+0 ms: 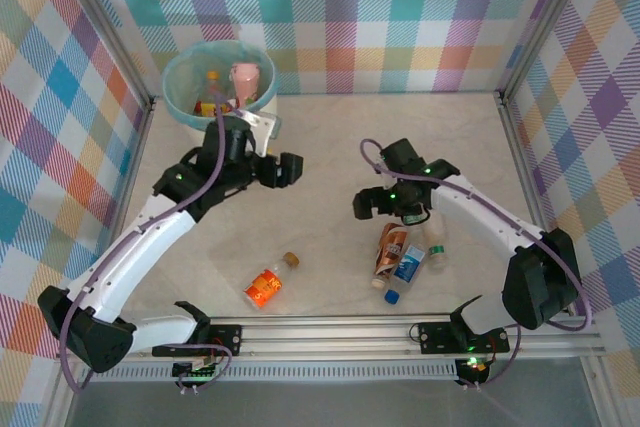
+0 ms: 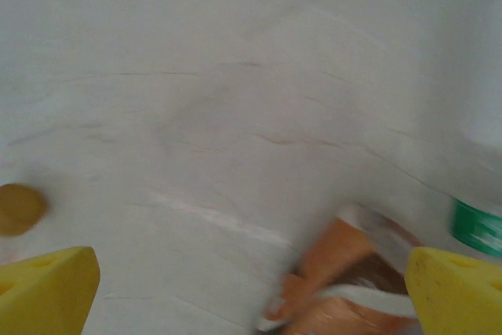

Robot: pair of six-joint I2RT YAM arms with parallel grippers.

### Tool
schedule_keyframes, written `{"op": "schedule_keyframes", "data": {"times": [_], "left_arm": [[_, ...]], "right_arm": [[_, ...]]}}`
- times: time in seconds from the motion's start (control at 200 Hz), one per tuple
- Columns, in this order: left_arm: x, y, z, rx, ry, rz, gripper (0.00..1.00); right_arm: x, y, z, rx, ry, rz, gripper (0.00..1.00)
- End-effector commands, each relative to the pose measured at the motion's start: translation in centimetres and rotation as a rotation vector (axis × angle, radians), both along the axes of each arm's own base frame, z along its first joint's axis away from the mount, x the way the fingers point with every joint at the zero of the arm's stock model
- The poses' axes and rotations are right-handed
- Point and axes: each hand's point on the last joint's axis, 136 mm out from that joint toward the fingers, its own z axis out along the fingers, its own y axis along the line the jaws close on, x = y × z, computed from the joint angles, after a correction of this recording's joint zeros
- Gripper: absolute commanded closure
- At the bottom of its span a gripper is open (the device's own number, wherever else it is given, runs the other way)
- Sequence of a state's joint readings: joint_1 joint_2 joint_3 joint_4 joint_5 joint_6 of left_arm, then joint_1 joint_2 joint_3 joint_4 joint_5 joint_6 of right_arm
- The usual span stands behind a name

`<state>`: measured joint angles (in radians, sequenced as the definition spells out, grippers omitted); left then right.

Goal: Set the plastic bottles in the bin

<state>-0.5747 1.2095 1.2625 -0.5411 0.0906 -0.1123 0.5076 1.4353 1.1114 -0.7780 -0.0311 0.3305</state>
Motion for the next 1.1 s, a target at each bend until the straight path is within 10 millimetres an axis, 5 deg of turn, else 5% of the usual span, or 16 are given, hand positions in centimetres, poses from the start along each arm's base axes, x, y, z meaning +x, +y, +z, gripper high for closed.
{"op": "schedule_keyframes", "data": {"times": [0.0, 0.275, 0.685, 1.095], "left_arm": [[-0.3, -2.0, 0.6, -0.13, -0.013, -0.013, 0.2], [-0.3, -1.6, -2.1, -0.119, 0.082, 0.066, 0.2], [-0.8, -0.9, -5.2, -0.141, 0.144, 0.124, 0.17], [-0.4, 0.4, -3.6, -0.077, 0.068, 0.151, 0.16]], "right_arm": [[1.2, -3.4, 0.0, -0.039, 0.001, -0.139, 0.01], [5.9, -7.0, -2.1, -0.145, -0.024, -0.225, 0.12], [9.1, -8.0, -4.9, -0.294, -0.022, -0.183, 0.12], [10.7, -6.4, -5.7, -0.248, 0.005, -0.14, 0.19]]}}
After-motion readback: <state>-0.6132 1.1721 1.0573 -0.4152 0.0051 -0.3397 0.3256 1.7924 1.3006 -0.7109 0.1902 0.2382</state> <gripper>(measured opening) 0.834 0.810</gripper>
